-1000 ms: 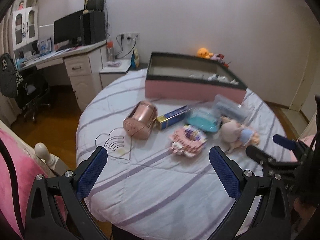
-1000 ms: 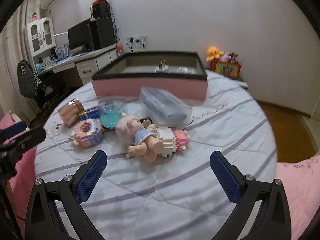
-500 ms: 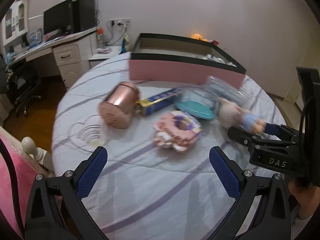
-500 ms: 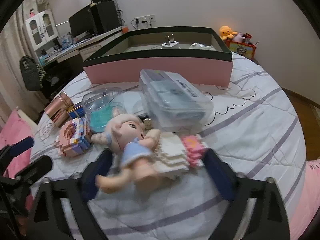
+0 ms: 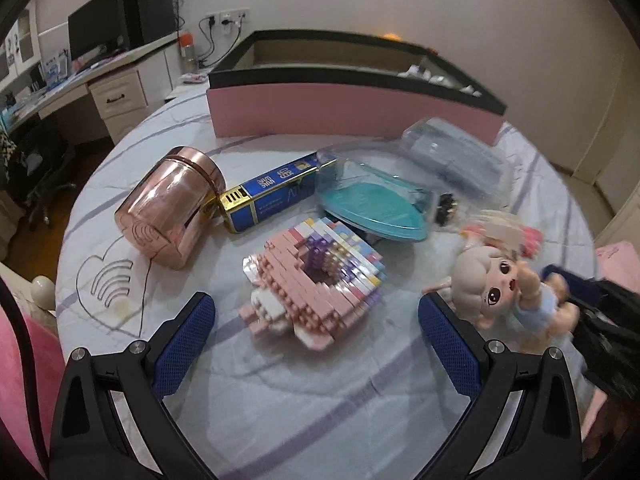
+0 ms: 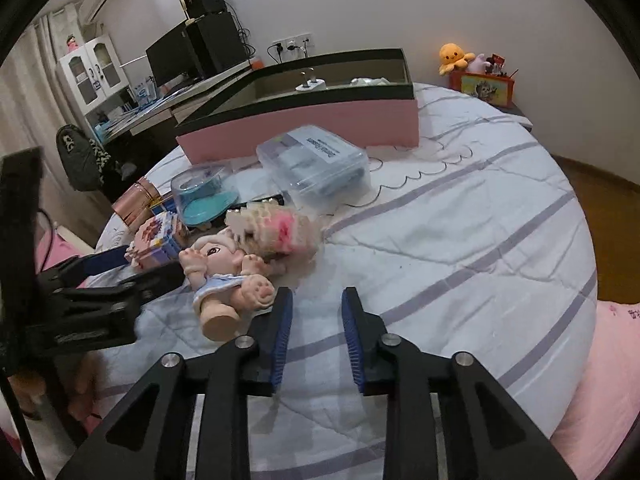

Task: Organize rigid objects
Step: 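Move the right tool toward the doll and close it around the doll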

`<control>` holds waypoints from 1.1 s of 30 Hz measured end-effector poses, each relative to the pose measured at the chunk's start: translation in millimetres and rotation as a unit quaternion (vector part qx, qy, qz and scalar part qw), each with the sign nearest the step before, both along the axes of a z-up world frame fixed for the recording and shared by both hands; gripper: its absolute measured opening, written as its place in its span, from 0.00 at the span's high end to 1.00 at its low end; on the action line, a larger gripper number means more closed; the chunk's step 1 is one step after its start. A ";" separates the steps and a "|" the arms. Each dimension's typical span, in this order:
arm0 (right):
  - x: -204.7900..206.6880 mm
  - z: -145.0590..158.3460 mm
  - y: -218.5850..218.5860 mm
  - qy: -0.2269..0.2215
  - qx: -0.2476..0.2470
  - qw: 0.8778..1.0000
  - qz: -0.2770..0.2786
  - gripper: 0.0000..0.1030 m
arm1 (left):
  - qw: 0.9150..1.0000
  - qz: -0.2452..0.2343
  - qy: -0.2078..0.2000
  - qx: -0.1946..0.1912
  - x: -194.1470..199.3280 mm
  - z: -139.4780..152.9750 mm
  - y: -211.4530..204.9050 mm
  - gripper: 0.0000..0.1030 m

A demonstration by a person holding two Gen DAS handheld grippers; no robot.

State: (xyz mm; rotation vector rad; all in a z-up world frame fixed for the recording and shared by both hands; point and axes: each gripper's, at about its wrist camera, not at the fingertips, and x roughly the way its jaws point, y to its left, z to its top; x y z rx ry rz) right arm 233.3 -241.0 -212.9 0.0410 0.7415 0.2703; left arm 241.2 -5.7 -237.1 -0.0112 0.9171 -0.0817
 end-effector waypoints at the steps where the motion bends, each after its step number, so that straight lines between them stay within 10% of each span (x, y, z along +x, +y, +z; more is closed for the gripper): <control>1: 0.0 0.8 1.6 -0.002 -0.001 1.000 -0.001 0.49 | 1.000 0.001 0.000 0.006 2.1 0.0 -1.4 0.01; 6: -0.5 0.3 6.2 -0.006 -0.007 1.000 0.007 0.32 | 0.999 0.001 -0.026 0.019 -1.3 3.3 0.9 0.38; 33: -54.7 4.1 49.4 -0.008 -0.016 0.999 0.031 0.29 | 0.998 0.003 -0.055 -0.011 -71.2 17.6 29.6 0.39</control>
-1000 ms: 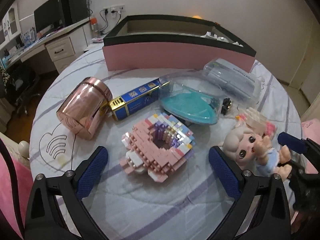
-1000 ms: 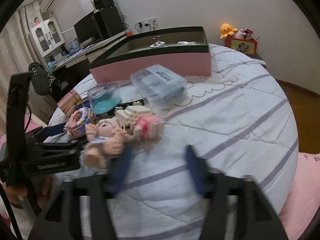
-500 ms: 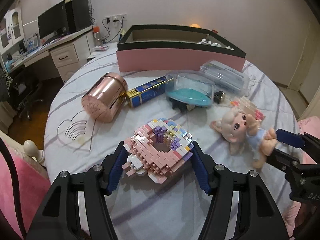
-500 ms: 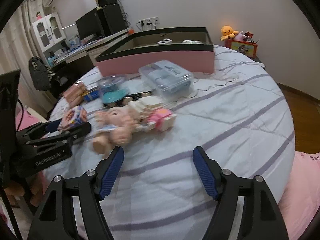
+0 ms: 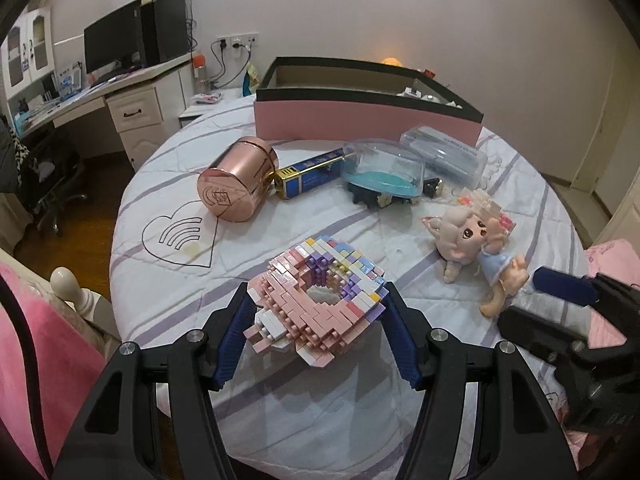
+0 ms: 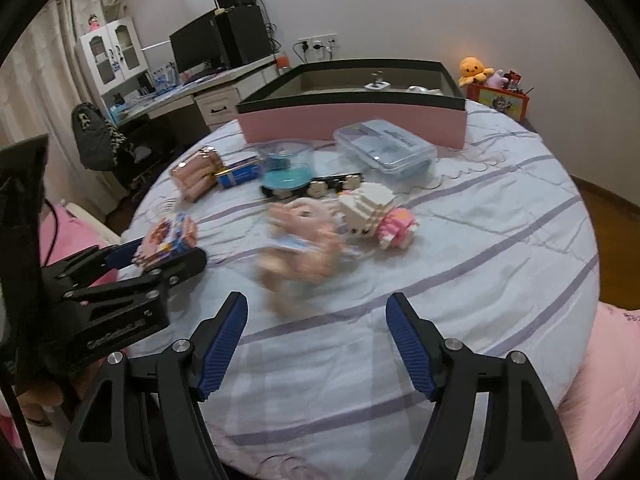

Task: Organize rigid objects
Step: 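Move the right tool toward the doll and close it around the doll, then carry the doll with the right tool while the left carries the pink brick figure into the box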

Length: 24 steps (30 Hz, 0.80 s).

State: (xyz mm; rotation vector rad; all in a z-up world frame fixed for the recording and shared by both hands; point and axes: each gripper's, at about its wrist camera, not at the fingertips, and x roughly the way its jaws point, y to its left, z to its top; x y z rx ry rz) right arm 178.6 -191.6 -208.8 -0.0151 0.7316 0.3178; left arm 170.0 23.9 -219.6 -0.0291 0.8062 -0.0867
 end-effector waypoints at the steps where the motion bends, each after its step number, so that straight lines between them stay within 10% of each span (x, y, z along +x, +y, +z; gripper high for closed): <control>1: -0.2 -0.7 2.2 0.000 0.004 1.000 0.003 0.29 | 1.000 -0.001 0.000 -0.001 -0.1 0.0 0.1 0.39; 24: 31.3 10.1 7.5 -0.027 0.044 0.998 0.027 0.44 | 1.000 -0.011 -0.022 -0.016 8.0 21.1 -5.9 0.39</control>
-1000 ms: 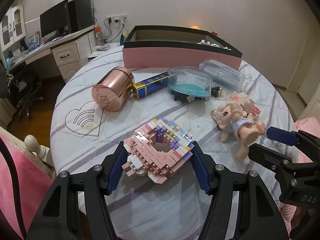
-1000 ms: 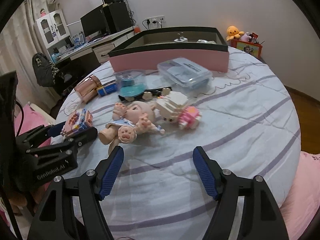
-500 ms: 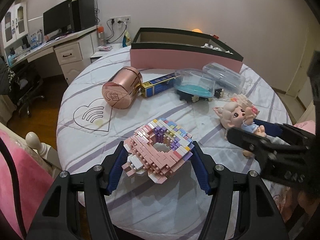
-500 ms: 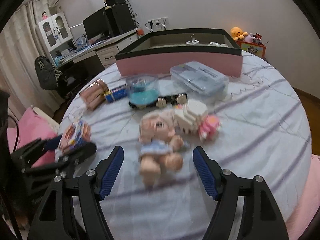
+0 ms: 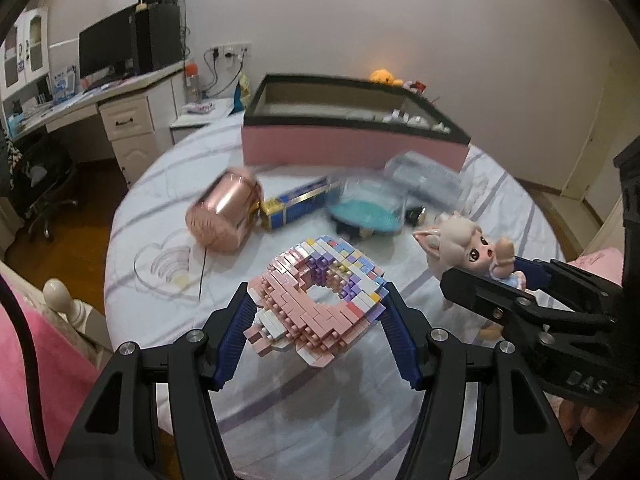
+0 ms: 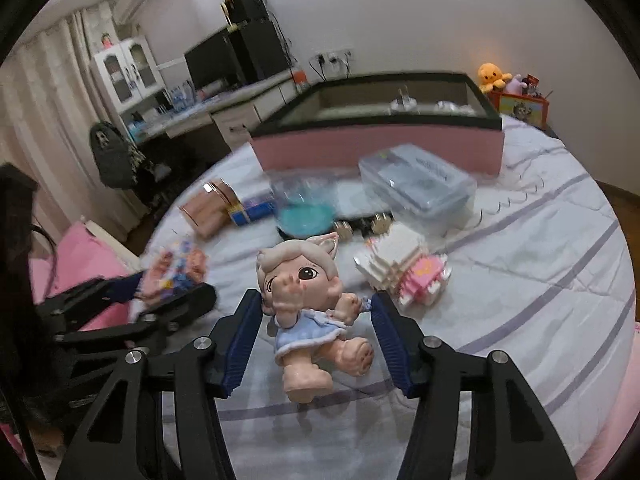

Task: Organize rigid objects
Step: 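Carry the doll with the right tool while the left carries the pink brick figure into the box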

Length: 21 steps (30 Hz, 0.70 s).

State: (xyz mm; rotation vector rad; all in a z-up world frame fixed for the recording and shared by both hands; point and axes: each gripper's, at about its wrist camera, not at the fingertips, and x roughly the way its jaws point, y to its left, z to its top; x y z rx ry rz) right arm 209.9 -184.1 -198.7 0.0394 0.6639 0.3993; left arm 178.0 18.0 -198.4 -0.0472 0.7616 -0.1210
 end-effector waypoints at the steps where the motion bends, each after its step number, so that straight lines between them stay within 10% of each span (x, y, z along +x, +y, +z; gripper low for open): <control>1: -2.1 6.4 0.3 -0.008 -0.001 1.000 0.003 0.44 | 1.000 -0.002 -0.006 0.001 0.8 5.0 -0.8 0.39; 13: 34.1 72.0 -5.7 -0.075 -0.004 0.997 0.010 0.44 | 0.996 -0.016 -0.086 0.030 68.3 73.6 -21.0 0.39; 21: 124.7 100.9 -18.5 -0.072 -0.027 0.997 -0.007 0.44 | 0.997 -0.031 -0.055 0.039 184.4 83.3 -34.3 0.38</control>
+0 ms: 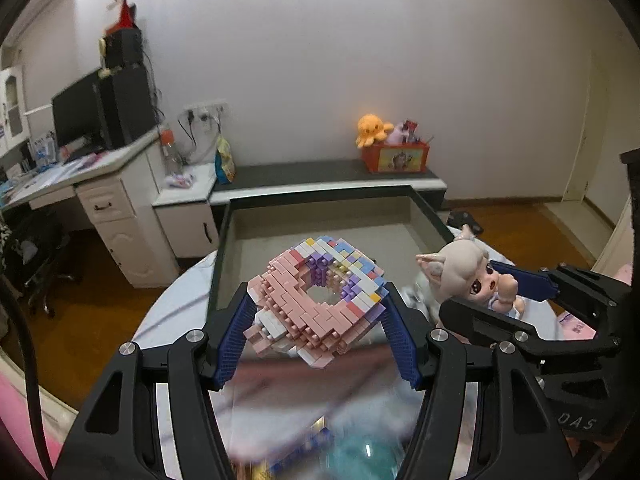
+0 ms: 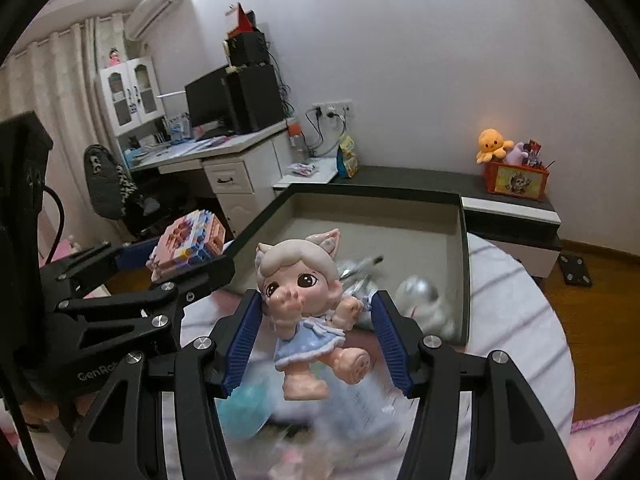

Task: Organize rigid objects
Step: 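Carry the doll with the right tool while the left carries the pink brick figure into the box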

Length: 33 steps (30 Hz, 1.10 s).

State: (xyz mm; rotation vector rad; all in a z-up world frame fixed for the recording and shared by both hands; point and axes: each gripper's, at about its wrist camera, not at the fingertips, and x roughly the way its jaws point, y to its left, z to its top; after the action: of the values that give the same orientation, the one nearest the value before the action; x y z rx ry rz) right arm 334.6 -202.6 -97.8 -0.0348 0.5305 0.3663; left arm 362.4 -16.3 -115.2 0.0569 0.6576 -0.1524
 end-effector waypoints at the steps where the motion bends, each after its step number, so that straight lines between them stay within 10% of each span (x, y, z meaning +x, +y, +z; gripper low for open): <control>1: 14.2 0.5 -1.1 0.004 -0.005 1.000 -0.006 0.44 | 1.000 0.005 0.013 0.005 20.1 -4.5 -1.5 0.38; 16: 126.9 -41.5 -27.2 0.077 -0.047 0.994 -0.069 0.44 | 0.987 0.030 0.148 0.056 136.6 -77.6 -7.5 0.38; 20: 124.0 -38.3 -31.5 0.070 -0.031 0.994 -0.074 0.43 | 0.990 0.031 0.129 0.040 124.4 -65.6 -5.1 0.34; 22: 113.9 -29.5 -32.4 0.057 -0.023 0.996 -0.071 0.21 | 0.994 0.022 0.102 0.023 108.3 -50.1 -3.5 0.19; 33: -27.5 49.2 -10.3 -0.092 -0.052 0.991 -0.087 0.01 | 0.996 0.026 -0.076 -0.028 -49.8 45.6 16.2 0.00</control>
State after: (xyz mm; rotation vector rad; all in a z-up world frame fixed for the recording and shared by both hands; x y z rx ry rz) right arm 307.2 -213.0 -48.6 -0.1204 0.3659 0.1622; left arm 312.6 -0.1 -69.5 -0.0027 0.5031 -0.1151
